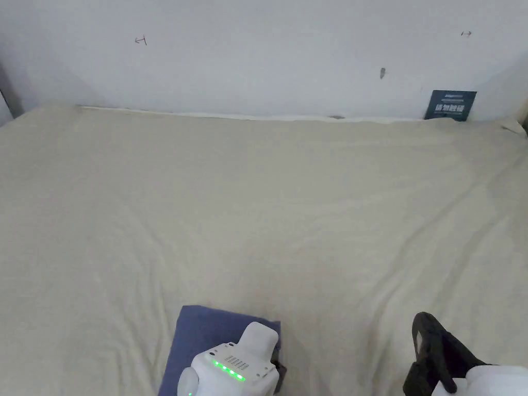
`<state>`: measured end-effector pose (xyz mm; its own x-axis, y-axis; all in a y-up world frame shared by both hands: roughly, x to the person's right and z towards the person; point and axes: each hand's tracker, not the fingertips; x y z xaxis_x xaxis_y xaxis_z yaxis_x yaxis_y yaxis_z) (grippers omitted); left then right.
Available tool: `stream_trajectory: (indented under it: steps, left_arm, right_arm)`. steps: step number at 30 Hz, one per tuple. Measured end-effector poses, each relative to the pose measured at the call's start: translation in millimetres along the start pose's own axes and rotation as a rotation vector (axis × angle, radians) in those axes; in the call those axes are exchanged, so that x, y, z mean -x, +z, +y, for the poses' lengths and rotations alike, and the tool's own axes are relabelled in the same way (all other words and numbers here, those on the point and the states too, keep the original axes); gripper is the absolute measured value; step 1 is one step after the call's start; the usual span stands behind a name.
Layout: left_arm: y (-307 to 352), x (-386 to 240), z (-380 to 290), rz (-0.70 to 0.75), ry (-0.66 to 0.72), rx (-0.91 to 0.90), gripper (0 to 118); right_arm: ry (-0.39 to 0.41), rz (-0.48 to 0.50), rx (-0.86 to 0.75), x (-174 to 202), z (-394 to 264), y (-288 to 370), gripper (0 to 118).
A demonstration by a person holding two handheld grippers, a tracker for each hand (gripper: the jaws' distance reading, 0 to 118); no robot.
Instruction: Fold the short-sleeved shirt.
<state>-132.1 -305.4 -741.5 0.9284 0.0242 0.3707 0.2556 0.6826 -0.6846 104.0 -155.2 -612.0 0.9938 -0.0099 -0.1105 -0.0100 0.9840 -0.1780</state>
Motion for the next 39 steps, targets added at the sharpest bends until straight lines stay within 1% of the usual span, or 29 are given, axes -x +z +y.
stream_trajectory:
  steps: [1, 2, 3, 4, 5, 7, 9, 11, 12, 13, 14, 15, 16, 17, 18, 20, 22, 23, 25, 27, 28, 29, 31, 32, 34, 35, 37, 38, 39]
  left_arm:
    - [5.1, -0.9, -2.3, -0.002, -0.043, -0.025, 49]
    - [15.9, -0.5, -5.0, -0.013, -0.09, -0.075, 94]
    - [30.2, 1.8, -4.2, -0.003, -0.081, -0.094, 118]
    - [44.4, 3.1, -5.8, 0.01, -0.062, -0.116, 116]
    - [74.3, 8.3, -5.2, -0.016, 0.024, -0.296, 118]
    - [108.0, 18.8, -2.9, 0.111, 0.015, -0.331, 118]
    - [114.1, 20.8, -5.6, 0.307, -0.028, -0.36, 118]
    - [107.5, 25.7, -2.3, 0.416, -0.078, -0.306, 118]
    - [94.6, 25.6, 2.2, 0.446, -0.12, -0.274, 116]
    - [85.5, 26.0, 2.8, 0.438, -0.148, -0.239, 105]
    - [73.3, 24.2, 1.4, 0.418, -0.181, -0.21, 81]
    - [61.9, 22.6, 0.1, 0.424, -0.216, -0.186, 37]
    - [41.0, 21.6, -4.6, 0.413, -0.241, -0.144, 7]
    - [23.2, 16.7, -10.7, 0.394, -0.279, -0.071, 7]
    - [8.7, 10.6, -16.4, 0.333, -0.316, -0.03, 7]
    - [-13.4, -2.8, -24.3, 0.339, -0.367, -0.018, 7]
    - [-17.5, -14.8, -22.5, 0.358, -0.39, -0.069, 7]
    - [-18.9, -18.1, -17.8, 0.322, -0.362, -0.039, 7]
    - [-23.6, -23.6, -12.6, 0.248, -0.314, -0.044, 7]
    - [-31.6, -31.5, -10.2, 0.294, -0.354, -0.053, 7]
    - [-34.1, -34.2, -9.9, 0.28, -0.346, -0.047, 7]
    - [-31.5, -32.0, -7.4, 0.223, -0.299, -0.052, 7]
    - [-11.8, -22.0, -2.7, 0.035, -0.174, -0.108, 7]
    - [8.3, -23.6, -0.5, -0.004, -0.148, -0.164, 7]
    - [59.2, -25.2, 2.2, 0.106, -0.164, -0.352, 7]
    - [88.6, -20.1, 5.6, 0.118, -0.138, -0.43, 7]
    - [149.9, -12.9, 7.6, 0.193, -0.024, -0.605, 7]
    - [180.0, -7.2, 6.5, 0.261, 0.009, -0.688, 7]
    - [202.3, -1.9, 3.4, 0.322, 0.03, -0.724, 7]
  right_arm:
    - [-0.001, -0.002, -0.001, -1.0, 0.7, 0.0, 0]
    - [-0.004, -0.001, -0.004, -2.3, 2.0, 1.0, 0]
    - [-0.006, 0.002, -0.013, -2.4, 2.8, 3.1, 0]
    - [-0.005, 0.004, -0.02, -1.9, 3.1, 4.3, 0]
    - [-0.005, 0.005, -0.025, -0.7, 2.9, 4.8, 0]
    - [-0.011, 0.009, -0.027, 1.9, 2.1, 4.0, 0]
    - [-0.03, 0.023, -0.03, 5.7, -0.9, 1.3, 0]
    - [-0.042, 0.037, -0.023, 9.7, -2.2, -0.9, 0]
    - [-0.044, 0.045, -0.021, 11.9, -2.8, -0.9, 0]
    - [-0.04, 0.051, -0.021, 13.9, -2.7, -0.5, 0]
    - [-0.033, 0.056, -0.018, 16.3, -2.2, 0.2, 0]
    - [-0.027, 0.06, -0.019, 17.6, -2.1, 1.4, 0]
    - [-0.02, 0.064, -0.021, 18.1, -2.0, 2.6, 0]
    - [-0.014, 0.066, -0.021, 18.3, -2.3, 3.3, 0]
    - [-0.009, 0.064, -0.02, 18.5, -2.4, 4.0, 0]
    - [-0.002, 0.061, -0.016, 17.8, -2.7, 5.2, 0]
    - [-0.001, 0.056, -0.01, 16.4, -3.9, 6.0, 0]
    - [-0.001, 0.054, -0.005, 15.8, -4.5, 6.4, 0]
    - [0.003, 0.05, 0.002, 15.2, -6.5, 6.1, 0]
    - [0.01, 0.048, 0.018, 15.4, -7.7, 4.6, 0]
    - [0.012, 0.05, 0.023, 15.5, -7.8, 4.4, 0]
    - [0.014, 0.049, 0.025, 16.0, -7.1, 4.8, 0]
    - [0.021, 0.054, 0.017, 17.4, -5.8, 6.5, 0]
    - [0.027, 0.057, 0.013, 18.9, -4.9, 7.0, 0]
    - [0.038, 0.061, 0.0, 23.0, -1.9, 8.2, 0]
    - [0.038, 0.071, -0.014, 25.4, 0.0, 9.2, 0]
    - [0.032, 0.092, -0.055, 31.7, 5.4, 11.2, 0]
    - [0.032, 0.096, -0.069, 36.8, 9.5, 11.4, 0]
    - [0.031, 0.102, -0.079, 41.6, 13.3, 11.0, 0]
